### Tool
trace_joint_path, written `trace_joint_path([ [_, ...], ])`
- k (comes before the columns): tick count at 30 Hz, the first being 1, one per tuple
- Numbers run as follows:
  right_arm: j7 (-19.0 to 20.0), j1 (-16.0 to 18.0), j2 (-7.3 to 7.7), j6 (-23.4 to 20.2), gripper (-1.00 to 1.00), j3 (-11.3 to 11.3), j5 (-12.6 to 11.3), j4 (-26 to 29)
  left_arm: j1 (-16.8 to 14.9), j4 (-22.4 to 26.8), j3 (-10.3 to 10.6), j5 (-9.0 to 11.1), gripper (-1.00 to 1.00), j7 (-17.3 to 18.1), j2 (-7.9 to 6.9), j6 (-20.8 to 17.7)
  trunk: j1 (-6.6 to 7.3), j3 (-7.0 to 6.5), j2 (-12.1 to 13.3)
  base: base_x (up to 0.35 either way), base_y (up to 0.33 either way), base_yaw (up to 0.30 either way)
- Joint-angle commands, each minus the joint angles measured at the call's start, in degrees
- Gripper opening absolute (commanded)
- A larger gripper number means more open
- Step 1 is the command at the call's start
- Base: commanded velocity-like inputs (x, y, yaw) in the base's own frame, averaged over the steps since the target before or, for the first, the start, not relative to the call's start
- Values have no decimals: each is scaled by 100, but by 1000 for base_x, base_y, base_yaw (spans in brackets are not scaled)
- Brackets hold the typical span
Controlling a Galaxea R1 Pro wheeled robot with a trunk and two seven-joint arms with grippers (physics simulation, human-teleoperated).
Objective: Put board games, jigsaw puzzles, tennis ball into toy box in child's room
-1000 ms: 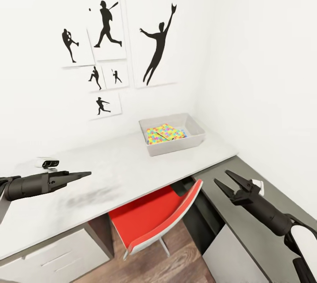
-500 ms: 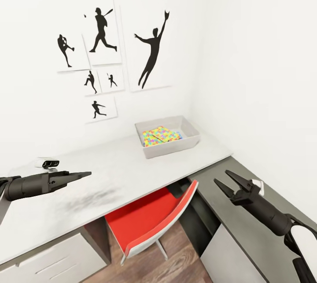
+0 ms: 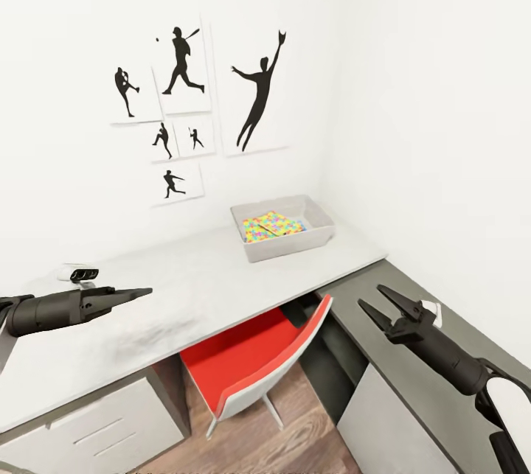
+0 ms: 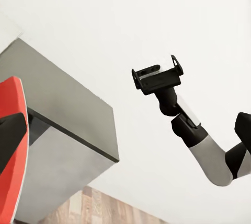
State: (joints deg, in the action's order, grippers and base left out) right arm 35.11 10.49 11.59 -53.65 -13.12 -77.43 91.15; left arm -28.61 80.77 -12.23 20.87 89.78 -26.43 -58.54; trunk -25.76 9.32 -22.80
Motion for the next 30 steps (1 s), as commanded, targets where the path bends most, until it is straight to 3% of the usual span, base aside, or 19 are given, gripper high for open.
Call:
trace_joint_path([
  [1,14,6,0,-33,100,-6,5,0,-4,0,1,-3,100,22,-2,-61,-2,3,-12,-85,38,0],
  [13,13,6,3,-31,100,-6,5,0,-4,0,-15,-4,100,22,-11,-61,-2,-112,-12,-28,9,0],
  [23,13,6,-14,-31,100,-1,3,0,-4,0,-15,2,100,22,-12,-64,-2,-149,-12,-161,68,20],
  [30,13,6,-20,-31,100,3,3,0,2,0,-15,-1,100,22,-10,-67,-2,-150,-12,-32,15,-190],
])
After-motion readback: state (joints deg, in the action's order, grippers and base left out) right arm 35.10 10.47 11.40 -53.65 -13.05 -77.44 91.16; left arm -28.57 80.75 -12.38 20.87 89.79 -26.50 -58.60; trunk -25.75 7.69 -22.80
